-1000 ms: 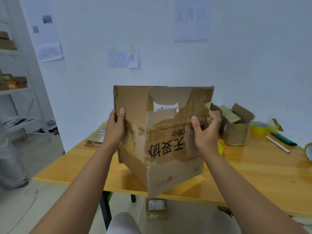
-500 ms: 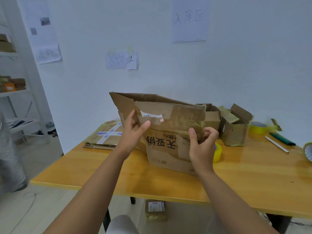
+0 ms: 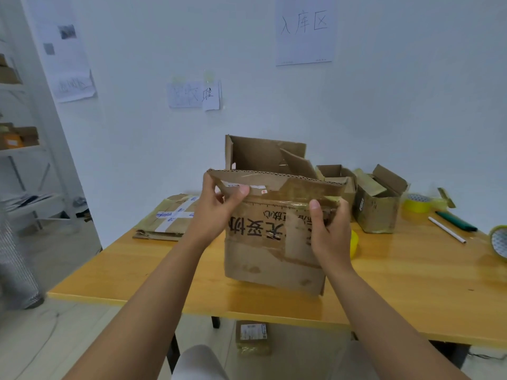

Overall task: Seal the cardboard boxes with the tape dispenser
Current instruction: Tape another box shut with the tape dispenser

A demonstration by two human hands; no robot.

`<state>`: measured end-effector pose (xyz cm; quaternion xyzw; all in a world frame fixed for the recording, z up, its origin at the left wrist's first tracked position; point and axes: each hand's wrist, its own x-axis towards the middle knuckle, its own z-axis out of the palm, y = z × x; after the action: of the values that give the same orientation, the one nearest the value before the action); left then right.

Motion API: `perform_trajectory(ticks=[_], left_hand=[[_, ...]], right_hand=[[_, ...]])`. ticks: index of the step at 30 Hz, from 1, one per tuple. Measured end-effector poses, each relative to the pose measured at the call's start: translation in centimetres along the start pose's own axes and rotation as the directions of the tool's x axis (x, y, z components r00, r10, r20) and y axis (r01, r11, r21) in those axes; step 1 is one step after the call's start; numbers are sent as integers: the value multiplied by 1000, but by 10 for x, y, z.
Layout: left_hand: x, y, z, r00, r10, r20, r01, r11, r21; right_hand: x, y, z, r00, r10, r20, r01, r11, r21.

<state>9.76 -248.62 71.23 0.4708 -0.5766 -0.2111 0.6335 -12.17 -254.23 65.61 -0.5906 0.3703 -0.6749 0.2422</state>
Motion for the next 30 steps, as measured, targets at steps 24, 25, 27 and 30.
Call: perform_trajectory(ticks=[24, 25, 27, 30], left_hand=[[-15, -31, -8, 989, -7, -146, 40, 974, 224], [-16, -31, -8, 988, -16, -150, 49, 975, 215], [-17, -30, -7, 986, -21, -163, 53, 979, 195], [-18, -28, -7, 983, -22, -182, 58, 980, 191]], right_hand=[[6, -9, 4, 992, 43, 122, -46, 999, 22], [7, -8, 4, 992, 46, 121, -49, 999, 20], [9, -7, 4, 992, 42, 117, -45, 999, 26], [12, -5, 4, 992, 31, 126, -36, 999, 36]])
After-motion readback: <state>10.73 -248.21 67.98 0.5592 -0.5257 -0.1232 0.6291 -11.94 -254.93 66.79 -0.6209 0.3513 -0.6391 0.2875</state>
